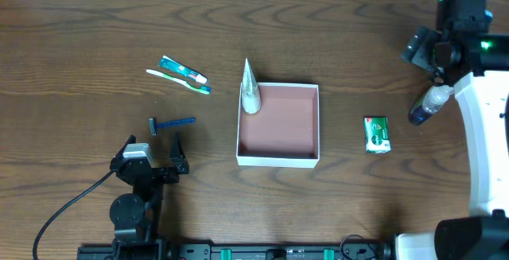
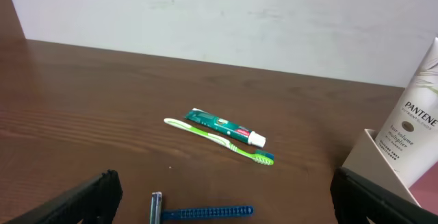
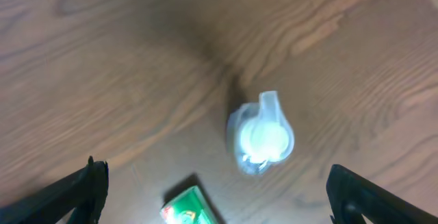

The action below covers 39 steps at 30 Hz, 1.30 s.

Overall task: Pack container
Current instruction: 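Release the tube, move the right gripper to the soap bottle, grasp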

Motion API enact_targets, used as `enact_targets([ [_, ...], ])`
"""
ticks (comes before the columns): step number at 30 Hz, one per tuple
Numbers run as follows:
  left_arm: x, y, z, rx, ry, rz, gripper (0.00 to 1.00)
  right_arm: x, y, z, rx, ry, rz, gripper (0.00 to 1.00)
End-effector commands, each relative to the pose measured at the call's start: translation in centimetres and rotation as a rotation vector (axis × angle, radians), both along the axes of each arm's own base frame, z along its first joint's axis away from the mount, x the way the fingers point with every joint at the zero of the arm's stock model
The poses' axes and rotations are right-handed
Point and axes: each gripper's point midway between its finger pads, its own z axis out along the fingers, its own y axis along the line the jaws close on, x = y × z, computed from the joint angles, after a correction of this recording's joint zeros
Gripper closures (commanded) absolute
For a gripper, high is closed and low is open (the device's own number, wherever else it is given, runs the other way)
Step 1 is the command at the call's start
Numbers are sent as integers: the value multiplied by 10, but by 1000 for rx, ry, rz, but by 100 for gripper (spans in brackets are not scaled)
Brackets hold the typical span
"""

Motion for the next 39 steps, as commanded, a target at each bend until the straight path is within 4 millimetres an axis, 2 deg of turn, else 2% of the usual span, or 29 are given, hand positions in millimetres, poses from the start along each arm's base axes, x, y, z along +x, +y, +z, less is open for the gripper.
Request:
enact_targets([
  [1,-1,-1,-17,10,52,-8,2,1,-7,-24,44,26,57,1],
  [6,-1,-1,-17,10,52,-8,2,8,-16,-39,25,20,123,1],
  [15,-1,-1,-17,10,52,-8,2,5,-20,-65,7,44,146,1],
  [25,-1,-1,-17,10,52,-8,2,-2,-43,-69,43,29,56,1],
  [31,-1,-1,-17,10,52,-8,2,-3,-46,-72,57,25,51,2],
  [39,-1,-1,-17,10,52,-8,2,-9,-43,-99,80,37,49,7],
])
